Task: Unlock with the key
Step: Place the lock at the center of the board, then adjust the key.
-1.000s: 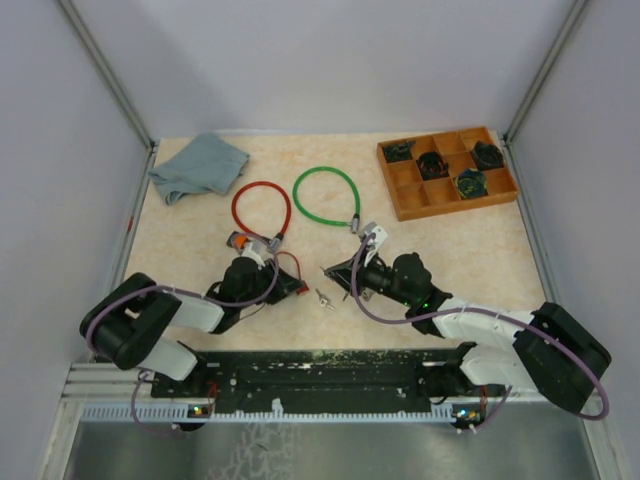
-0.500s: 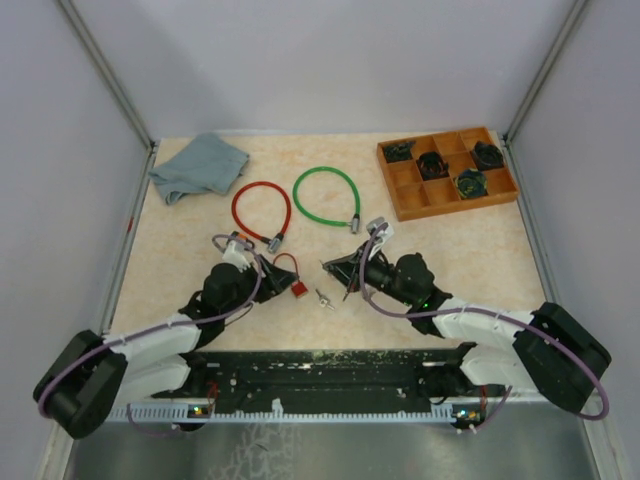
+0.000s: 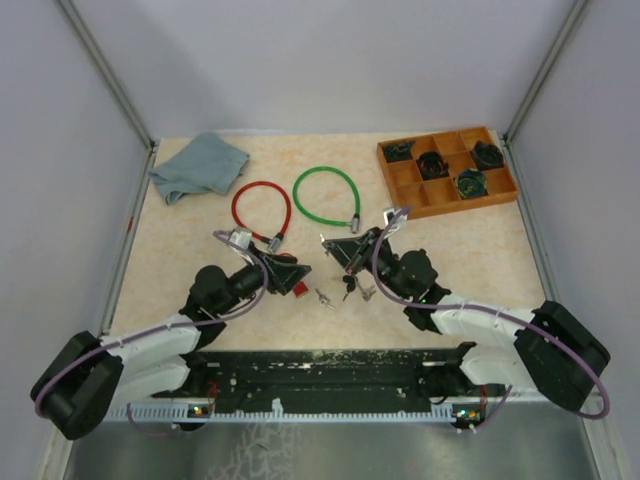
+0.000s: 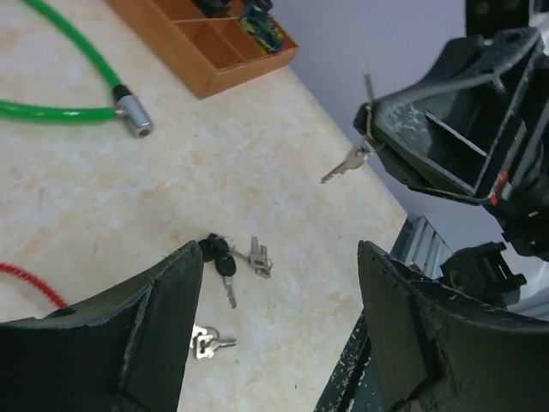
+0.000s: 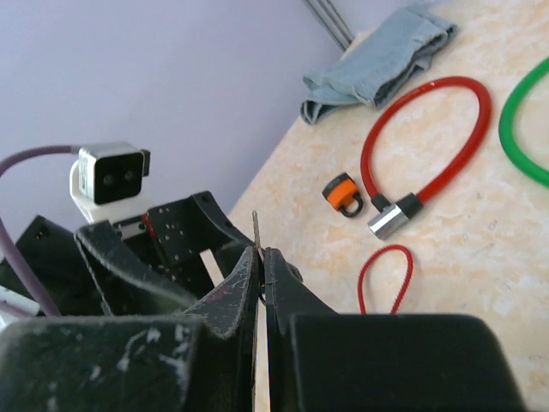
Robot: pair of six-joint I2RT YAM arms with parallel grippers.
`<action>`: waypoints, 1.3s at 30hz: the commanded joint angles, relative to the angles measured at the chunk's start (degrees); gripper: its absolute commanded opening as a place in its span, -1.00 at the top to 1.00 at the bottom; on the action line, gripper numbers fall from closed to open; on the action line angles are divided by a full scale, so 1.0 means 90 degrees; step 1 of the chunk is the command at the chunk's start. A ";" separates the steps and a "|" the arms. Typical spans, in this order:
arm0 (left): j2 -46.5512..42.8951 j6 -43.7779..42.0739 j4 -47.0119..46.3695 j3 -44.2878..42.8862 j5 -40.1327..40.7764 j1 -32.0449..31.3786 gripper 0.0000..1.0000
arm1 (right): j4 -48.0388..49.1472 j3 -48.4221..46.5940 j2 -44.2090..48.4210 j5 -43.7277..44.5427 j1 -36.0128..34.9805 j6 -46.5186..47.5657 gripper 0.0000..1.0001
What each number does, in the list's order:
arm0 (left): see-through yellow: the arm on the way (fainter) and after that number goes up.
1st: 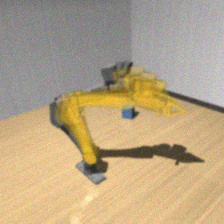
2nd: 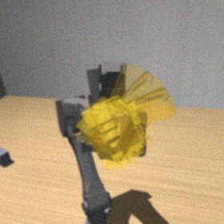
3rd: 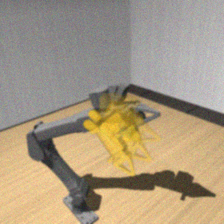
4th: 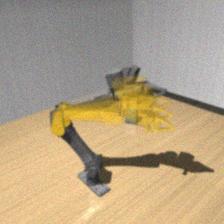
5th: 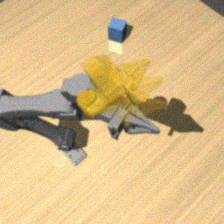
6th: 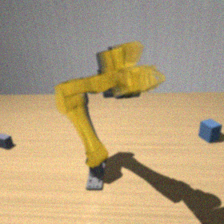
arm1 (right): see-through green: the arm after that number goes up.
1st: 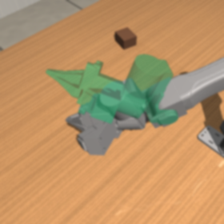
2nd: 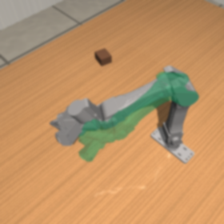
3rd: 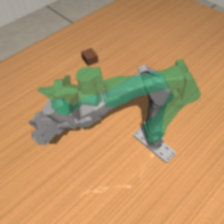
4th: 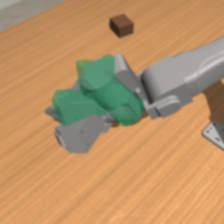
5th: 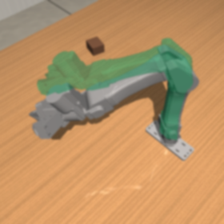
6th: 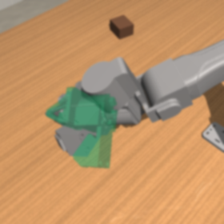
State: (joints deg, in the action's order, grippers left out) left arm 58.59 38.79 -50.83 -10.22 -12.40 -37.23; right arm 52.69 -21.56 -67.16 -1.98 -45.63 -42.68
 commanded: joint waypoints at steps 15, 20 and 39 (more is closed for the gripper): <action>0.1467 -0.3365 -0.2708 -0.0563 -0.0621 -0.0847 -0.23 | 0.0713 -0.0491 0.0248 -0.0202 -0.0229 -0.0219 1.00; 0.1818 -0.3759 -0.2900 -0.0761 -0.0594 -0.0917 -0.19 | 0.0704 -0.0496 0.0277 -0.0265 -0.0240 -0.0219 1.00; 0.1816 -0.4978 -0.2286 -0.1107 -0.0479 -0.0961 1.00 | 0.0391 -0.0313 0.0683 -0.0299 -0.0257 -0.0031 1.00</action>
State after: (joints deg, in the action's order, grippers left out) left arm 77.58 0.82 -76.75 -18.20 -17.19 -45.60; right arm 55.68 -23.40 -65.45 -4.16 -47.46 -44.07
